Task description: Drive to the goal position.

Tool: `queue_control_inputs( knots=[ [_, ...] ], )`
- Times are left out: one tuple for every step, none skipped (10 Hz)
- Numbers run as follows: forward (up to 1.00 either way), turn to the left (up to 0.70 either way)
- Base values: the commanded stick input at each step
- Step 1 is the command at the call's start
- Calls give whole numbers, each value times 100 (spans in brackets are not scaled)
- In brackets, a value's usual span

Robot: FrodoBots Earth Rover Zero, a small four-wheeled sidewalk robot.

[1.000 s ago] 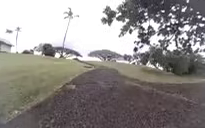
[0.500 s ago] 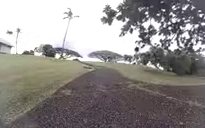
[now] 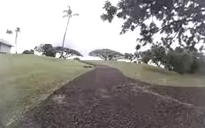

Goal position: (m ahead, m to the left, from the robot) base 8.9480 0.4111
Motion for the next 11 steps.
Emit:
queue_control_inputs(
  knots=[
    [81,0],
    [81,0],
    [81,0],
    [81,0],
    [81,0],
    [81,0],
    [81,0],
    [81,0],
    [81,0],
    [81,0],
    [81,0]
  ],
)
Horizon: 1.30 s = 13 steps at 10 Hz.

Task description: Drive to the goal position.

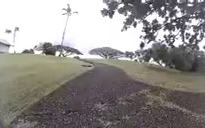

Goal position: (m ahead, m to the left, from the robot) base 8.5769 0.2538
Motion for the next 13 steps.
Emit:
queue_control_inputs(
  knots=[
    [81,0],
    [81,-1],
    [81,-3],
    [81,-5],
    [81,-5],
    [81,-4],
    [81,-8],
    [81,-21],
    [81,-13],
    [81,0],
    [81,0],
    [81,0],
    [81,0]
  ],
)
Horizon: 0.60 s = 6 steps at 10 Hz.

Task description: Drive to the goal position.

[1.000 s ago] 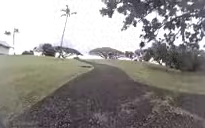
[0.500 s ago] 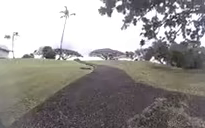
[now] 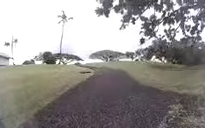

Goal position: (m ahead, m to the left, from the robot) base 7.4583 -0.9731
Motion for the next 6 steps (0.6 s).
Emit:
queue_control_inputs(
  knots=[
    [81,0],
    [81,0],
    [81,0],
    [81,0],
    [81,0],
    [81,0]
  ],
)
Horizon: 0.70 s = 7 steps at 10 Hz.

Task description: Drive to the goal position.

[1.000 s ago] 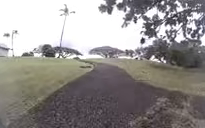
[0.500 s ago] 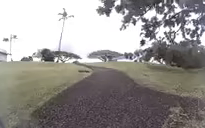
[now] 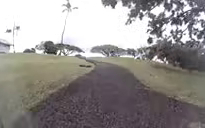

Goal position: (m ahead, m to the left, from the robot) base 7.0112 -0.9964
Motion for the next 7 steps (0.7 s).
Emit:
queue_control_inputs(
  knots=[
    [81,0],
    [81,0],
    [81,0],
    [81,-1],
    [81,-5],
    [81,-26],
    [81,-32]
  ],
)
